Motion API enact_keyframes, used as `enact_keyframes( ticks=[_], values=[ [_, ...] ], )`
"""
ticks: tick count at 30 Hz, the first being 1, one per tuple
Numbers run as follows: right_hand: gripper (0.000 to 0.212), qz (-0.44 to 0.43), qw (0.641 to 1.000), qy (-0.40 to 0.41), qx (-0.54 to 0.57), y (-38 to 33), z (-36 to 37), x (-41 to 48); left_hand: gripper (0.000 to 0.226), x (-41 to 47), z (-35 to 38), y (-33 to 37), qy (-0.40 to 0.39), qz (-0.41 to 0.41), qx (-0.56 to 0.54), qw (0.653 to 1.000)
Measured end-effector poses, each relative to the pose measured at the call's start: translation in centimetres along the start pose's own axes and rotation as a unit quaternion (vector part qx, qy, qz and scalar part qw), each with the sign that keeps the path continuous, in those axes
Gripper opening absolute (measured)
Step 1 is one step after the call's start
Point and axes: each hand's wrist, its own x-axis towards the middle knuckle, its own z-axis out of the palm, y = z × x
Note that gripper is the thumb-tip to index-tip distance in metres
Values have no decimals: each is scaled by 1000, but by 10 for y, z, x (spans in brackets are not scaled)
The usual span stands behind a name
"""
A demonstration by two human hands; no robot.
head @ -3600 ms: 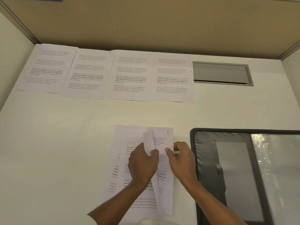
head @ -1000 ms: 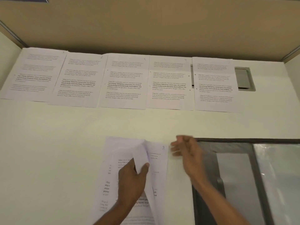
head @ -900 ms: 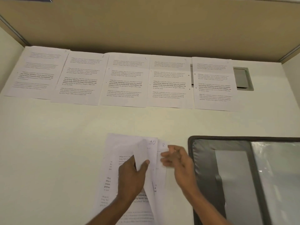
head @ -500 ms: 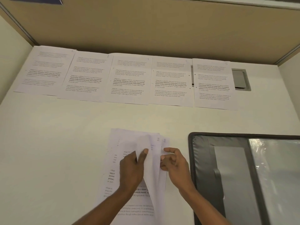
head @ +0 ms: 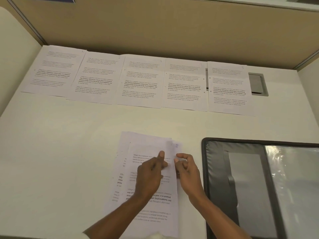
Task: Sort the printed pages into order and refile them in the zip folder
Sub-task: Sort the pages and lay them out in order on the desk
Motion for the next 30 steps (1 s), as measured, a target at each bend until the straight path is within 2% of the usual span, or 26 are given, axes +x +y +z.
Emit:
enact_keyframes(
  ticks=[5,9,11,15,17,20,25,30],
  values=[
    [49,28,1000,-2,15,5,-2,2,31,4,-3,-17,1,25,35,999],
    [41,6,998,30,-59,4,2,3,23,1,-4,-19,6,57,39,998],
    [39,-3,993,49,-109,5,6,5,18,-1,-6,-23,46,80,66,994],
    [37,-9,984,80,-159,3,12,7,14,-7,-22,-33,177,122,152,965],
    [32,-6,983,92,-156,3,12,7,24,-5,-35,-41,223,135,208,943],
    [25,-9,984,104,-146,8,9,6,43,1,-52,-52,266,104,253,925],
    [15,1,984,150,-99,17,3,0,51,4,-70,-60,257,48,281,923],
    [39,38,988,140,-45,18,5,-17,58,2,-75,-60,213,19,316,924]
  ],
)
